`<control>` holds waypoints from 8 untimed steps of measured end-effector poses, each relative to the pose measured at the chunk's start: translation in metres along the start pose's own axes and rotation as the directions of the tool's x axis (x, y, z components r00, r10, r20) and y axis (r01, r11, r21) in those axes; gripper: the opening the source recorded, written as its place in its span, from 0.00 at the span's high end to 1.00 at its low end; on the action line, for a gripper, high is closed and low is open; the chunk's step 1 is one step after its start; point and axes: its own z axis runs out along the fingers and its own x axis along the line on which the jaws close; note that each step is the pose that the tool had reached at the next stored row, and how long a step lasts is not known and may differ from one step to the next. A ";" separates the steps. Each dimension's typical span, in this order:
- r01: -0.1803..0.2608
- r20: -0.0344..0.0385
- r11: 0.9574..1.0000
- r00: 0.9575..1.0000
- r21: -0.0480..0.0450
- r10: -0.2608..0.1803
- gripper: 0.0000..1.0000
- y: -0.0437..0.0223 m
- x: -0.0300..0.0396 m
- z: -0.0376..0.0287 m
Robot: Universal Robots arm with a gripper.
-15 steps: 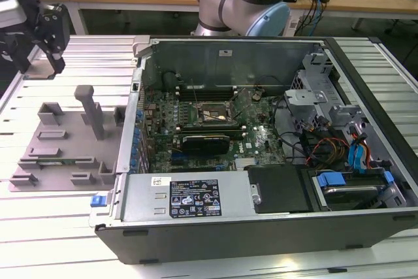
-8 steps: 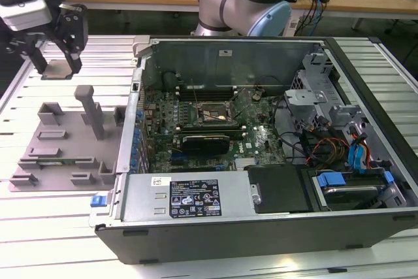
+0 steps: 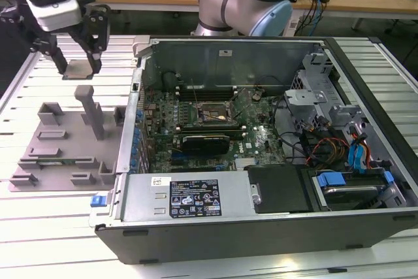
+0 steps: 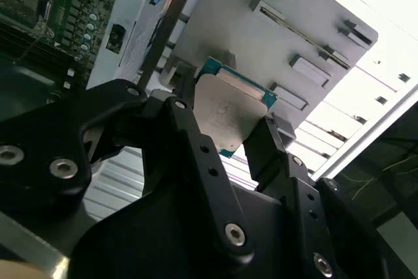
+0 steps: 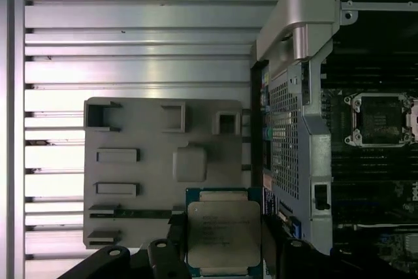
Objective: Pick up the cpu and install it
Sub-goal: 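Pick up the cpu and move it towards the insertion slot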
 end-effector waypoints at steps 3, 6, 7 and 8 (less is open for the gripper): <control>0.000 0.000 1.000 1.000 0.000 0.000 0.46 0.0001 -0.0094 0.0003; 0.000 0.000 1.000 1.000 0.000 0.000 0.46 0.0000 -0.0240 0.0008; 0.000 0.000 1.000 1.000 0.000 0.000 0.46 0.0000 -0.0275 0.0009; 0.000 0.000 1.000 1.000 0.000 0.000 0.46 0.0001 -0.0297 0.0010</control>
